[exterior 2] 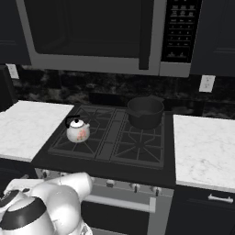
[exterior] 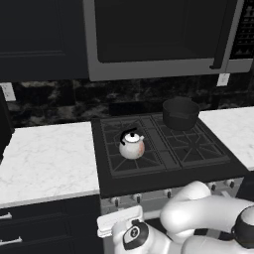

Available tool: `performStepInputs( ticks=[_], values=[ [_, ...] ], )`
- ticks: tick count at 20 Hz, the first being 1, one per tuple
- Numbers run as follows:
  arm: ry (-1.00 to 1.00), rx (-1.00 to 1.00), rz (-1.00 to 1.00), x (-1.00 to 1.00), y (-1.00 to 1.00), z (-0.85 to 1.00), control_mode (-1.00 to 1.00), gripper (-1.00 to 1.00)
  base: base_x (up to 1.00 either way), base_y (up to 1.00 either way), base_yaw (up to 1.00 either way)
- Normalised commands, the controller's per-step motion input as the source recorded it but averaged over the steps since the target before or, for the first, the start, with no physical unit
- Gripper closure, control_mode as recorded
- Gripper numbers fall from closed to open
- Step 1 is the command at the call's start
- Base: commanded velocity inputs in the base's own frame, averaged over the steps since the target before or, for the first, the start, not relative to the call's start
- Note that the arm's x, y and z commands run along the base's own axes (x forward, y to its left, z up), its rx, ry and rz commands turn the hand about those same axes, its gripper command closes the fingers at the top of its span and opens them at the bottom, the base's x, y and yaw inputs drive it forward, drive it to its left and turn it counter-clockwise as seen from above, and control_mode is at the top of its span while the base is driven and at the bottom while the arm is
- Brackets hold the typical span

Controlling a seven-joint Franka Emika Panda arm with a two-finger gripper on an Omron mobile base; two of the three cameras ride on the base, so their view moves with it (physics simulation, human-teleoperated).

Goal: Pick the kettle from the counter and place it on a stove burner. Then turn the burner on.

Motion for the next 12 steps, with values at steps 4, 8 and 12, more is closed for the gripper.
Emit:
performStepInputs(
  ticks=[4,8,12],
  values=[
    [0.00,0.00,0.00,0.20,0.00,-0.34,-1.00,-1.00,0.00,0.00,0.00],
    [0.00,0.00,0.00,0.20,0.00,-0.23,-1.00,-1.00,0.00,0.00,0.00],
    [0.00,0.00,0.00,0.19,0.00,-0.27,-1.00,-1.00,0.00,0.00,0.00]
  ],
)
